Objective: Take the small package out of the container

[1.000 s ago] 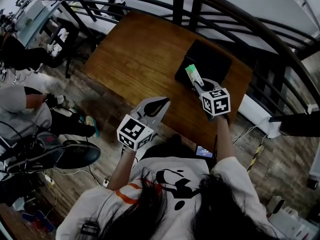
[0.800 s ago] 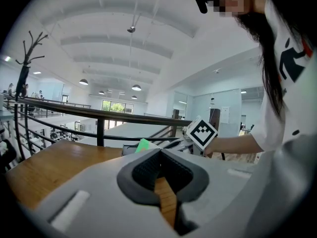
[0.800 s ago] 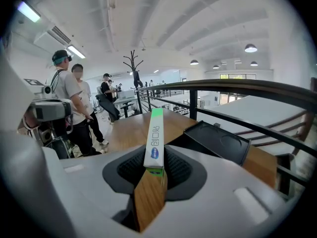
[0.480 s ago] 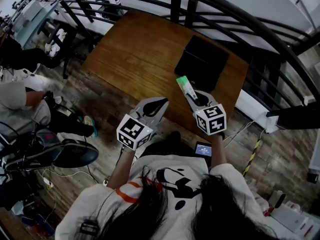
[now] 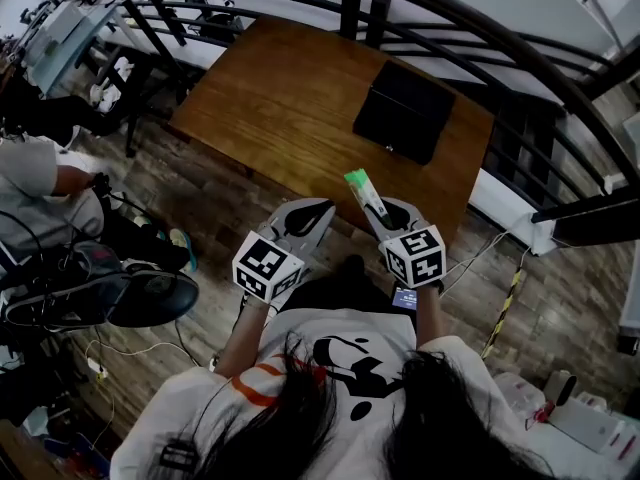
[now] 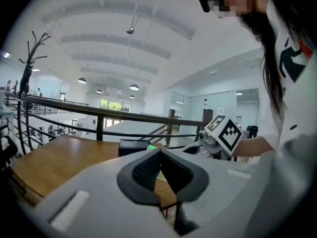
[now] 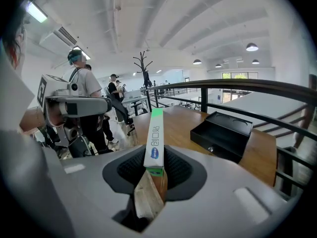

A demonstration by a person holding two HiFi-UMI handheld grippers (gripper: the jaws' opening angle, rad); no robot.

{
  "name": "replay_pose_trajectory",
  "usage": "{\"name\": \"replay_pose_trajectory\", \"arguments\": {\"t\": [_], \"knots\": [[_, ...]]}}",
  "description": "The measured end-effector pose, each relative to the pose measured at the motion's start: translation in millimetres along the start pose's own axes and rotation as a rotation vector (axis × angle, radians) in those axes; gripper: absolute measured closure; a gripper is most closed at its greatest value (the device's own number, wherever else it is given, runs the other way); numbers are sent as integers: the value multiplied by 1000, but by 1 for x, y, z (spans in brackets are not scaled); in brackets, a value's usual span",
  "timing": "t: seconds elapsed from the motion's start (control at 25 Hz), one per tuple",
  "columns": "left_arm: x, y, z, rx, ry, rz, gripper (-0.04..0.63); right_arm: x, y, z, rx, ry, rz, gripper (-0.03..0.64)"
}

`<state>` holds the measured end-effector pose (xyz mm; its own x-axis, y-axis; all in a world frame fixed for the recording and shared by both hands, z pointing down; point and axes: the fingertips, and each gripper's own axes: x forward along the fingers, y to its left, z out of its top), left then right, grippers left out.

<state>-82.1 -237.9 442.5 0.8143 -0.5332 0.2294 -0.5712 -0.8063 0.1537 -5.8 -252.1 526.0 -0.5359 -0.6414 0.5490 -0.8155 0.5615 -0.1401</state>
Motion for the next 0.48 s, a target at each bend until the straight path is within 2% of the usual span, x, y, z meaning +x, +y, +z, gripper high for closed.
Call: {"name": "replay_pose_trajectory", "arguments": {"t": [0.48], "knots": [[-35, -27, -21, -11, 2, -53, 595, -32, 52, -22, 36, -27, -30, 495]]}}
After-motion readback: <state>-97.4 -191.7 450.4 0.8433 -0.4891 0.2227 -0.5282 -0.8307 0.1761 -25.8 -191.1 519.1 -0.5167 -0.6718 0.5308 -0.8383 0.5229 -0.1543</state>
